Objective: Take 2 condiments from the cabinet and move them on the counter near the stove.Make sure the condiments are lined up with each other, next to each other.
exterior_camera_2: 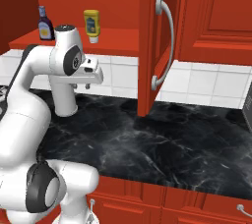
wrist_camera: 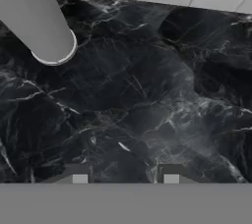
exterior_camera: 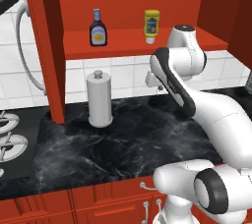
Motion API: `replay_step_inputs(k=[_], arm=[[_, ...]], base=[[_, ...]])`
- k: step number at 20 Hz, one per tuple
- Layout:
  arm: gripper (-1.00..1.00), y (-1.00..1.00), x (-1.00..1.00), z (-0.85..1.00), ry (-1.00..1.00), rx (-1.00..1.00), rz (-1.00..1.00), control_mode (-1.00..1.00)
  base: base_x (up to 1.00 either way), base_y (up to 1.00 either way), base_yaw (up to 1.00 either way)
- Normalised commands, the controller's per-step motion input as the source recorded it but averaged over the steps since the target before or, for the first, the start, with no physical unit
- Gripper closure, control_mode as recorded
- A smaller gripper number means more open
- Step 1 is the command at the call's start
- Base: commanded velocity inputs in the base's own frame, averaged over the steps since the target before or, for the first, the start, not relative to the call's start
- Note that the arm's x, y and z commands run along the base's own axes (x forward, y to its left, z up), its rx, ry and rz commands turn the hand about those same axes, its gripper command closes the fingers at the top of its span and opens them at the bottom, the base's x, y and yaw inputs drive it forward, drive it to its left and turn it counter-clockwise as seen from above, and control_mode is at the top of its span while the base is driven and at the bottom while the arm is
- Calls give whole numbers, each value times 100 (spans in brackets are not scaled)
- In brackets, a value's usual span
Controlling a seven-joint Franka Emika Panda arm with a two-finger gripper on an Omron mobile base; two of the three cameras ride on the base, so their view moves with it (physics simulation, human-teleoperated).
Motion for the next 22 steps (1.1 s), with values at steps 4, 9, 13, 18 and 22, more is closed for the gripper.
replay_step_inputs(k=[4, 9, 13, 18, 22], arm=[[-100, 1, -40, 0, -1, 0, 19, -100], [-100, 0, -46, 1, -31, 1, 24, -100], [-100, 26, 4, 26, -33, 5, 12, -100], [-100, 56, 22, 54, -28, 9, 9, -100], [-100, 71, 15, 73, -25, 10, 0, -100]], base=[[0, 0, 0], [0, 0, 0], [0, 0, 0], [0, 0, 0], [0, 0, 0]])
